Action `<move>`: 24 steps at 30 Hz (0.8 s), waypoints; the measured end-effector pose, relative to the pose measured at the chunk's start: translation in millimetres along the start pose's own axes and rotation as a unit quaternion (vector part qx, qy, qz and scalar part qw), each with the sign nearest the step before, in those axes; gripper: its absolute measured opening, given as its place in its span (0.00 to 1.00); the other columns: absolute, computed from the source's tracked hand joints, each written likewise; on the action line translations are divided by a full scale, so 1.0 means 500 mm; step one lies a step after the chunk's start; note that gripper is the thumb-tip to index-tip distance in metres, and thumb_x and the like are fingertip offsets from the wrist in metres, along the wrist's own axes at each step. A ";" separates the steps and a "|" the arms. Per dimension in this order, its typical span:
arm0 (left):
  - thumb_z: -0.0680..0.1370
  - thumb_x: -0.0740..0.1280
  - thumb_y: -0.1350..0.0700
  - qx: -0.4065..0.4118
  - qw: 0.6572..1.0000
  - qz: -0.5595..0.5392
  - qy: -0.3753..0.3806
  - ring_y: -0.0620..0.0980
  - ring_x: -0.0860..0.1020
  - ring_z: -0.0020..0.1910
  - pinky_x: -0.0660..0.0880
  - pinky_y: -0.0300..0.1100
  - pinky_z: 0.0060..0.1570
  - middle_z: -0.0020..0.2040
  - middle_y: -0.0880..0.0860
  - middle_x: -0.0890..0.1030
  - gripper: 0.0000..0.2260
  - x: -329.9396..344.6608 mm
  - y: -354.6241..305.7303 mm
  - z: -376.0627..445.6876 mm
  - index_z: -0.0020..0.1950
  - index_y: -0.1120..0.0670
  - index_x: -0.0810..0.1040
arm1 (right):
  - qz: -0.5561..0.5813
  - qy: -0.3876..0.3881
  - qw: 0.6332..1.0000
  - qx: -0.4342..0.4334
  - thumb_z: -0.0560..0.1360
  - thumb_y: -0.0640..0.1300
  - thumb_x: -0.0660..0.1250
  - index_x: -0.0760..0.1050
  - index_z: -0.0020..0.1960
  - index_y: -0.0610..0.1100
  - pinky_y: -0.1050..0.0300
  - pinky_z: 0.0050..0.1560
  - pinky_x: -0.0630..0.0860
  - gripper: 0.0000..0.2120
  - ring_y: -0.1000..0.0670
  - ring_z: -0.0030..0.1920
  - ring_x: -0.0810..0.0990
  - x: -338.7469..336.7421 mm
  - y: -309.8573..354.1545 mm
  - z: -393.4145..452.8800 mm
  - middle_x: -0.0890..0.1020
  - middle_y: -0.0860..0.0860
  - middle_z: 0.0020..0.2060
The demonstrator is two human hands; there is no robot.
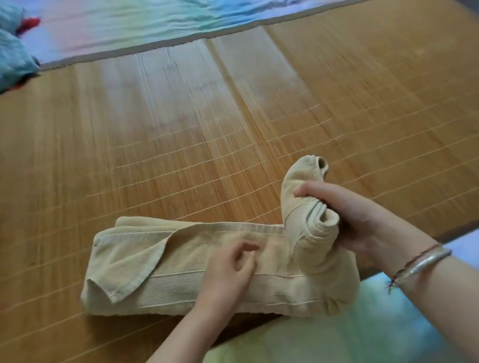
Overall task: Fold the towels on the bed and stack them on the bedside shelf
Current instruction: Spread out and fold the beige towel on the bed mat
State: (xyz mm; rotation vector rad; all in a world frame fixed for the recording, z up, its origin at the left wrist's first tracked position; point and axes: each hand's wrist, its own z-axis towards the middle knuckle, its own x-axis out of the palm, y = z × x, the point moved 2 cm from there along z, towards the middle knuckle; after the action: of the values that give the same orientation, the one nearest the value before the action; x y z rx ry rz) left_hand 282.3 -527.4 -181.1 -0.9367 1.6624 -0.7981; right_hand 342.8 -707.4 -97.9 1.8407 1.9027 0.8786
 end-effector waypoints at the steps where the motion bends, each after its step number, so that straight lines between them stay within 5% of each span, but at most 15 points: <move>1: 0.78 0.66 0.52 0.010 0.995 0.092 -0.028 0.37 0.76 0.53 0.73 0.36 0.54 0.51 0.40 0.80 0.06 -0.048 0.036 -0.012 0.53 0.46 0.80 | -0.015 0.002 1.000 0.002 0.73 0.46 0.67 0.73 0.47 0.43 0.54 0.42 0.73 0.07 0.48 0.37 0.76 0.032 -0.005 0.005 0.76 0.45 0.36; 5: 0.77 0.64 0.51 -0.029 0.927 0.370 -0.060 0.51 0.67 0.70 0.60 0.51 0.71 0.65 0.47 0.74 0.13 -0.224 0.164 -0.061 0.61 0.47 0.76 | -0.070 -0.003 0.997 -0.040 0.74 0.42 0.65 0.72 0.41 0.44 0.61 0.29 0.73 0.04 0.53 0.29 0.76 0.144 -0.023 0.032 0.76 0.50 0.28; 8: 0.78 0.62 0.49 -0.043 0.859 0.503 -0.089 0.59 0.39 0.77 0.31 0.57 0.71 0.78 0.50 0.55 0.16 -0.314 0.203 -0.073 0.66 0.45 0.73 | -0.114 -0.017 0.991 -0.070 0.74 0.43 0.66 0.74 0.44 0.45 0.60 0.32 0.74 0.02 0.52 0.33 0.79 0.207 -0.037 0.046 0.78 0.49 0.31; 10: 0.79 0.59 0.48 -0.063 0.846 0.519 -0.106 0.60 0.32 0.75 0.29 0.60 0.70 0.79 0.50 0.45 0.18 -0.350 0.205 -0.055 0.70 0.42 0.68 | -0.135 -0.031 0.987 -0.078 0.74 0.43 0.67 0.75 0.45 0.45 0.59 0.33 0.75 0.03 0.51 0.35 0.80 0.237 -0.045 0.049 0.80 0.48 0.34; 13: 0.80 0.57 0.46 -0.119 0.867 0.477 -0.086 0.60 0.36 0.76 0.39 0.64 0.71 0.78 0.50 0.38 0.21 -0.382 0.204 -0.016 0.74 0.41 0.62 | -0.150 -0.046 0.984 -0.088 0.74 0.43 0.67 0.75 0.44 0.45 0.59 0.34 0.77 0.03 0.50 0.35 0.80 0.283 -0.048 0.051 0.79 0.48 0.34; 16: 0.78 0.65 0.48 -0.167 0.933 0.313 -0.066 0.60 0.54 0.76 0.61 0.59 0.70 0.79 0.50 0.40 0.28 -0.390 0.221 0.001 0.76 0.45 0.59 | -0.169 -0.044 0.979 -0.100 0.73 0.44 0.68 0.74 0.47 0.44 0.57 0.36 0.76 0.05 0.50 0.36 0.79 0.333 -0.050 0.058 0.79 0.48 0.35; 21: 0.75 0.70 0.57 -0.211 0.970 0.038 -0.115 0.50 0.72 0.59 0.71 0.44 0.55 0.67 0.53 0.69 0.25 -0.416 0.248 0.005 0.69 0.54 0.65 | -0.186 -0.050 0.977 -0.092 0.70 0.48 0.69 0.70 0.60 0.44 0.60 0.31 0.77 0.21 0.51 0.38 0.82 0.433 -0.068 0.095 0.81 0.47 0.43; 24: 0.74 0.71 0.60 -0.222 0.966 -0.069 -0.114 0.48 0.73 0.54 0.70 0.39 0.46 0.58 0.50 0.73 0.20 -0.438 0.265 0.001 0.62 0.54 0.67 | -0.179 -0.047 0.979 -0.086 0.69 0.49 0.69 0.63 0.68 0.44 0.59 0.31 0.79 0.30 0.49 0.40 0.83 0.503 -0.090 0.131 0.80 0.46 0.47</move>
State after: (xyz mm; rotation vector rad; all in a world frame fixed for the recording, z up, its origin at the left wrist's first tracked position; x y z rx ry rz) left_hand 294.6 -272.4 -196.5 -1.4135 1.6111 -0.3867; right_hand 326.8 -446.4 -133.6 1.3592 1.9472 0.7894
